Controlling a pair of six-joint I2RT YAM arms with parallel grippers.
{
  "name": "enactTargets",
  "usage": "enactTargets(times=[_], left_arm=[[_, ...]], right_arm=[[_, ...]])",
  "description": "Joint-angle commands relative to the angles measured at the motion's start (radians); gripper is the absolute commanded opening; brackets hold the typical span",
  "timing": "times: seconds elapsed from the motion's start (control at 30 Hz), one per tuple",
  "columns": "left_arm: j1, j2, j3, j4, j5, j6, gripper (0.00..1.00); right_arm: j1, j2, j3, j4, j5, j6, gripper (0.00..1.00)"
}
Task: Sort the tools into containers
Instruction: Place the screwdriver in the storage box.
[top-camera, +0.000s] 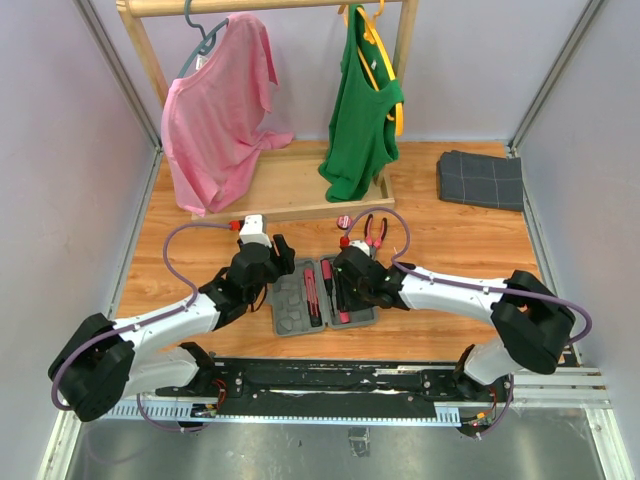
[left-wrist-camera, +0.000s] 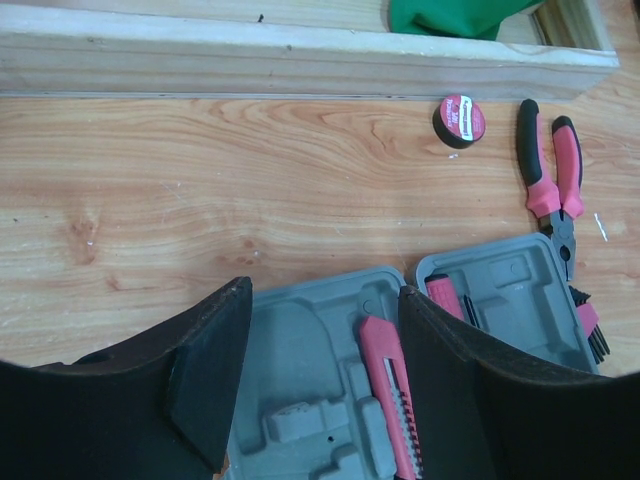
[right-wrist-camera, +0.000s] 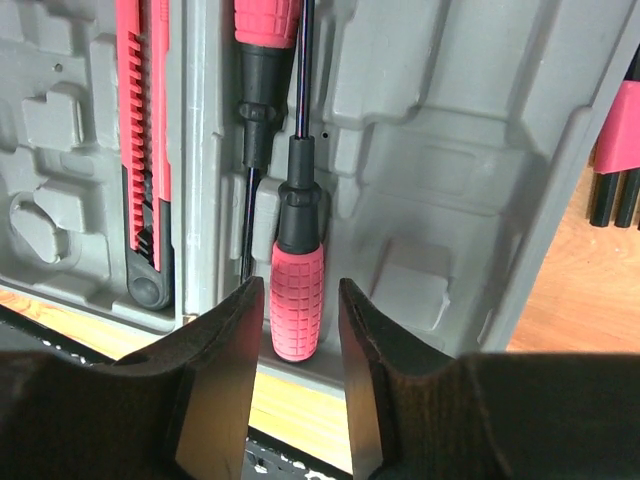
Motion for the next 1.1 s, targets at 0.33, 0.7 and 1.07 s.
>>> enactTargets(times=[0.33, 0.7, 1.07], left_arm=[[0.006, 0.009, 0.038, 0.014, -0.019, 0.01, 0.64], [0.006, 0.022, 0.041, 0.013, -0.009, 0.011, 0.64], [0.006, 0.028, 0.046, 0.012, -0.008, 0.01, 0.64]], right_arm=[[-0.01, 0.025, -0.008, 0.033, 0.001, 0.023, 0.24], [-0.012, -0.071, -0.055, 0.016, 0.081, 0.078, 0.2], [-0.029, -0.051, -0.092, 0.093, 0.003, 0.113, 0.2]])
